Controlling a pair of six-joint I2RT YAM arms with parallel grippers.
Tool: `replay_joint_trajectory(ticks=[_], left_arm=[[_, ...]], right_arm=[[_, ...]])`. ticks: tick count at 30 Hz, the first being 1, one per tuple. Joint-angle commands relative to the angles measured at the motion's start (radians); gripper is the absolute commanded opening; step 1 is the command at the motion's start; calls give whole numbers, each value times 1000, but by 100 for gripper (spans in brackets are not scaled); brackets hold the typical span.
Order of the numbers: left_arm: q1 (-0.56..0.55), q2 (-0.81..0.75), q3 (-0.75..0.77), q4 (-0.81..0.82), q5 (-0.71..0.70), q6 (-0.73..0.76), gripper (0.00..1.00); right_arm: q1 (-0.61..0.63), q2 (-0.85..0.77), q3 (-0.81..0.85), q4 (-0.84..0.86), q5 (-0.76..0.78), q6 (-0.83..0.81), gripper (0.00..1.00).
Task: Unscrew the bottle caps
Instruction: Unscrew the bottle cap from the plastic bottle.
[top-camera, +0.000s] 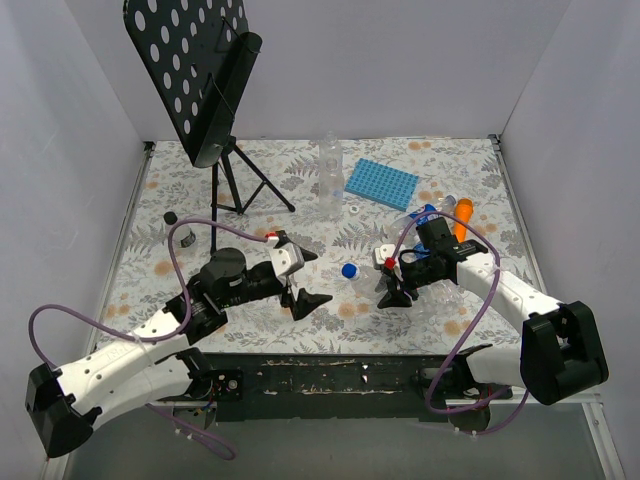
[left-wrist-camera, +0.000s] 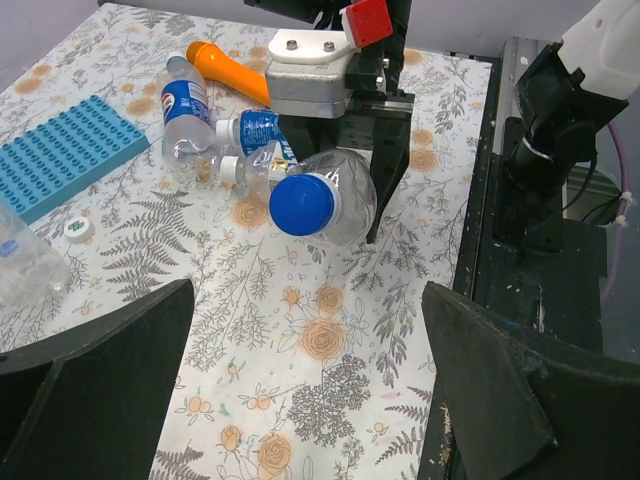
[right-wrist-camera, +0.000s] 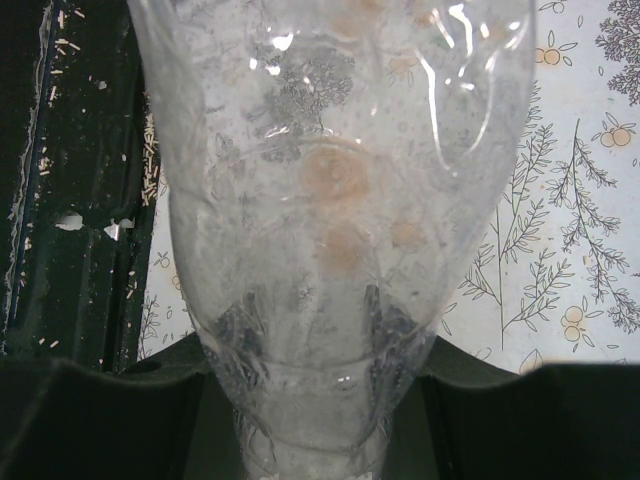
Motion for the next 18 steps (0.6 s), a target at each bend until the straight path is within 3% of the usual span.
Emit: replay_joint_trajectory(ticks=[1, 18], left_arm=[[4, 18, 8, 45, 42, 52, 98], [4, 101, 6, 142, 113, 72, 98]], right_arm=[[4, -2, 7, -2, -28, -18, 6], [5, -1, 9, -3, -31, -20, 6]])
